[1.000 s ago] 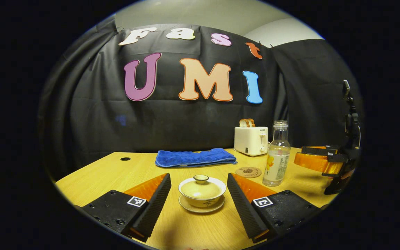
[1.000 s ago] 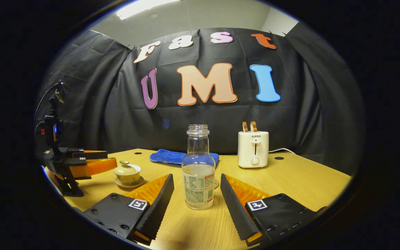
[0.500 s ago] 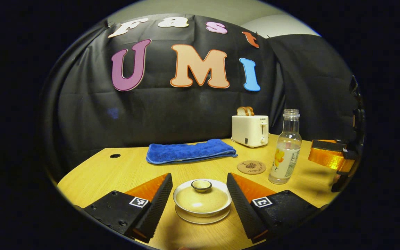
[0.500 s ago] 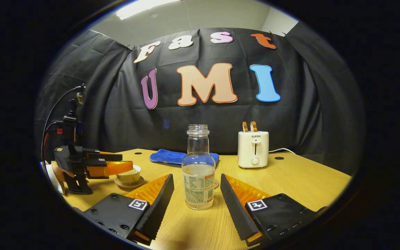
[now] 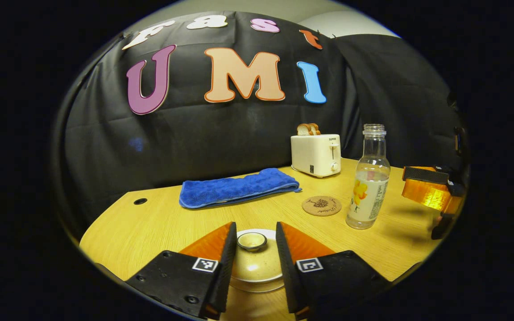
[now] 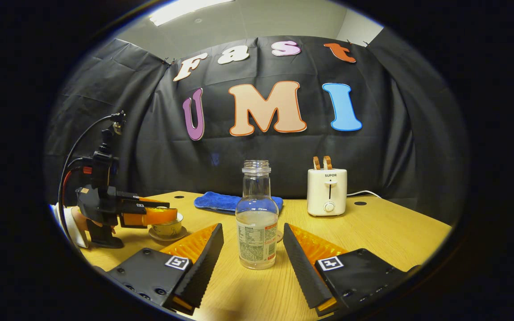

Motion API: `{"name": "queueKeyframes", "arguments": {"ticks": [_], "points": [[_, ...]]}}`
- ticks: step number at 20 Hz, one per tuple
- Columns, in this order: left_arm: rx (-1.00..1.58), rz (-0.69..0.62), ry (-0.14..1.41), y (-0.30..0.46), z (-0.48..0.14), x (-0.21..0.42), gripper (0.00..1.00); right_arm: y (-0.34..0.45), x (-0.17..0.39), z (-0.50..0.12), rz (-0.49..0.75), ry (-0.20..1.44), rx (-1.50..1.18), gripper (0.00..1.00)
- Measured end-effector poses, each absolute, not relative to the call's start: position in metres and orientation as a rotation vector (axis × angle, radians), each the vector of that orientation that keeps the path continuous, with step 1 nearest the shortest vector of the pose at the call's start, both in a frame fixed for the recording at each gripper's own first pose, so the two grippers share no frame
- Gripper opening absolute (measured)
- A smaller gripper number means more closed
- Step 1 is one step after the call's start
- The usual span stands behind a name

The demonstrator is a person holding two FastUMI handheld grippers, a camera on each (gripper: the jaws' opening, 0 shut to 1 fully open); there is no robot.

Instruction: Open the teacup lid with one hand, grasp the water bottle and pour water into the teacup with the other hand; after pouring, place the water bottle on the coaster and then close the teacup lid.

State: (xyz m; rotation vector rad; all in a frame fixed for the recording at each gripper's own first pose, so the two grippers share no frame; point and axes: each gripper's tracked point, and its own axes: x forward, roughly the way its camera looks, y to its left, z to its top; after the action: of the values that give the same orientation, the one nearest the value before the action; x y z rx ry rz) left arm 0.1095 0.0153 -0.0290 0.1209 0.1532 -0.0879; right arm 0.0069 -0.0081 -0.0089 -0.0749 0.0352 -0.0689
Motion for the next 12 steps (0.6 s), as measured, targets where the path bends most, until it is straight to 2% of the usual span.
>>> {"name": "queueKeyframes", "arguments": {"ticks": [1,2,3,5,12], "points": [[0.120,-0.084,0.148,0.0164,-0.0278,0.1100,0.41,-0.0077,0.0060,-0.0097,-0.068,0.035,-0.075,0.93],[0.118,-0.082,0.145,0.0174,-0.0286,0.1090,0.38,-0.0080,0.0057,-0.0094,-0.068,0.035,-0.075,0.92],[0.116,-0.080,0.140,0.0177,-0.0277,0.1094,0.33,-0.0081,0.0056,-0.0098,-0.068,0.035,-0.075,0.83],[0.115,-0.077,0.141,0.0178,-0.0272,0.1100,0.29,-0.0079,0.0057,-0.0096,-0.068,0.036,-0.075,0.93],[0.095,-0.056,0.101,0.0239,-0.0214,0.1046,0.28,-0.0073,0.0100,-0.0110,-0.060,0.043,-0.073,0.92]]}}
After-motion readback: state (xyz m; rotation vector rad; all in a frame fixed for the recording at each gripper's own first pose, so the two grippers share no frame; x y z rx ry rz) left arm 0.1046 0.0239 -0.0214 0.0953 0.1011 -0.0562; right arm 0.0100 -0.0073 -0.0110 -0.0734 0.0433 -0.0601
